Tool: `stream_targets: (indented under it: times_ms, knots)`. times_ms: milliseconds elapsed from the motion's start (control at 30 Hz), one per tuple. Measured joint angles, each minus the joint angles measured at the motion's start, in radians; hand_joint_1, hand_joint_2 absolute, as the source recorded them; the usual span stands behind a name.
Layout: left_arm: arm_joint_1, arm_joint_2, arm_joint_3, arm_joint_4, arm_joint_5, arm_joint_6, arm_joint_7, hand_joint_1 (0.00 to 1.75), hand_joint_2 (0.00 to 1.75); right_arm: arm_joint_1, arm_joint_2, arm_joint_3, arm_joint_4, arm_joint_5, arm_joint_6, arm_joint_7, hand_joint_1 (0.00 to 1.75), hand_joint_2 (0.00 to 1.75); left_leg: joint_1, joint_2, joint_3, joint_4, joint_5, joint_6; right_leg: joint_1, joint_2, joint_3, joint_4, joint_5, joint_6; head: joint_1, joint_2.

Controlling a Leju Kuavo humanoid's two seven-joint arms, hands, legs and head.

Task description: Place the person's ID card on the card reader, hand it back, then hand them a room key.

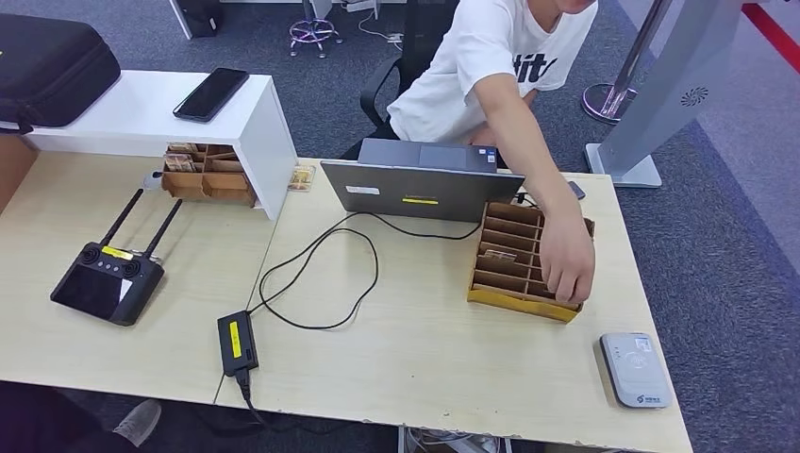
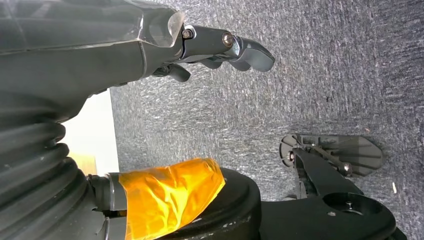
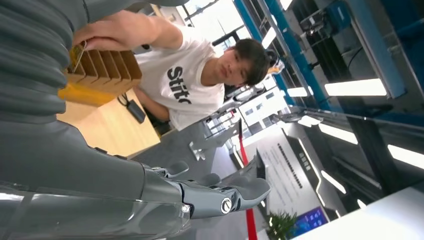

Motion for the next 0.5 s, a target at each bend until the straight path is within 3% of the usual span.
stream_targets:
  times_ms: [500]
  knots:
    - [0.0, 0.006, 0.0, -0.005, -0.029, 0.0, 0.012, 0.0, 1.75, -0.076, -0.04, -0.138, 0.322, 0.037, -0.015, -0.031, 0.0, 1.75, 0.0, 0.001, 0.0, 0.0, 0.0, 0.0, 0.0, 0.001, 0.0, 0.0, 0.0, 0.0, 0.0, 0.0]
